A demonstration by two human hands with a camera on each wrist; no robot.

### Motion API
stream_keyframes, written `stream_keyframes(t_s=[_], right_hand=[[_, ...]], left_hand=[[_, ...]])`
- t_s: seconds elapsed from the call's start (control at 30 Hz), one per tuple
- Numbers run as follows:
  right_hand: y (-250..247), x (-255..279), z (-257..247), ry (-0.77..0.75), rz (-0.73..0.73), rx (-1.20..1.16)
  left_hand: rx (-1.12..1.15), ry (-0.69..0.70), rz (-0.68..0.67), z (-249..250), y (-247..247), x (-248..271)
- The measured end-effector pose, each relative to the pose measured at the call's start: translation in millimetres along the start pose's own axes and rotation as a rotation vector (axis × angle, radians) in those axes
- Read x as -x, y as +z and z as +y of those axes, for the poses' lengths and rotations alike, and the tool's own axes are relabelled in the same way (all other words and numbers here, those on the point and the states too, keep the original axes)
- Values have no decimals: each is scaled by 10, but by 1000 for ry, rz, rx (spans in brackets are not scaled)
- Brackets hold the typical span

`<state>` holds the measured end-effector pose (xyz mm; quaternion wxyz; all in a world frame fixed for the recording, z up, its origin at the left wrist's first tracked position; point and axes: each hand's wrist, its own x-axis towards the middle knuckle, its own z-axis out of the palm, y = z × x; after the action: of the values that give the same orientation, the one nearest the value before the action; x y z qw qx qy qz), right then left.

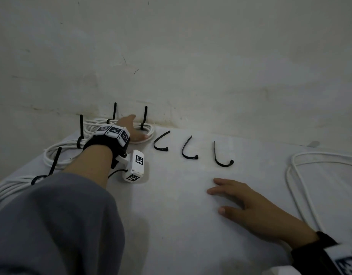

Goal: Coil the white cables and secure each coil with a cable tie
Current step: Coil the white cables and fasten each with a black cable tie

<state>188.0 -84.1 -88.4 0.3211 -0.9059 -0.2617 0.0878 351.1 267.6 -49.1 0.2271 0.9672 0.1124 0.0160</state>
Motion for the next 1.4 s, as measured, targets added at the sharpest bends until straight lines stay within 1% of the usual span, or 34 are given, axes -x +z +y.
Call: stream_keyframes(t_s=[0.13, 0.23, 0.33, 0.4, 0.5, 0.6, 0.7, 0.73, 0.77, 0.87, 0.9, 0.97, 1.03, 1.1, 1.23, 1.4], right_hand=[[9, -9, -64, 20, 6, 6], [13, -42, -139, 38, 19, -67], [-90, 72, -234, 89, 59, -233], [-182, 203, -298, 109, 120, -287], [-327, 481, -348, 109, 195, -264], [-534, 844, -328, 125, 233, -145], [-805, 1248, -218, 198, 290, 19], [-892, 1389, -163, 236, 280, 85], [-971, 1525, -98, 283, 242, 153], [-1130, 1910, 90, 438, 47, 326], [-1154, 2015, 150, 483, 5, 370], [-1186, 2176, 264, 548, -40, 421], [-1200, 2284, 353, 575, -67, 448], [-1214, 2333, 429, 572, -90, 465], [-1239, 2356, 489, 514, -54, 462], [-1359, 2368, 296, 309, 125, 410]], left_hand=[[83, 188, 113, 329, -186, 240], [192, 347, 115, 623, -279, 591], [246, 523, 32, 975, -257, 1093], [248, 602, -56, 1177, -211, 1443], [232, 688, -158, 1415, -63, 1894], [216, 772, -226, 1611, 114, 2281], [168, 835, -282, 1795, 278, 2590], [149, 856, -297, 1858, 334, 2680], [134, 873, -312, 1917, 390, 2757], [99, 913, -355, 2085, 568, 2964], [89, 925, -372, 2141, 627, 3026], [67, 951, -408, 2258, 735, 3139], [43, 968, -437, 2375, 823, 3237], [35, 976, -461, 2477, 900, 3318], [44, 1003, -458, 2623, 1021, 3452], [29, 1044, -394, 2734, 1155, 3522]])
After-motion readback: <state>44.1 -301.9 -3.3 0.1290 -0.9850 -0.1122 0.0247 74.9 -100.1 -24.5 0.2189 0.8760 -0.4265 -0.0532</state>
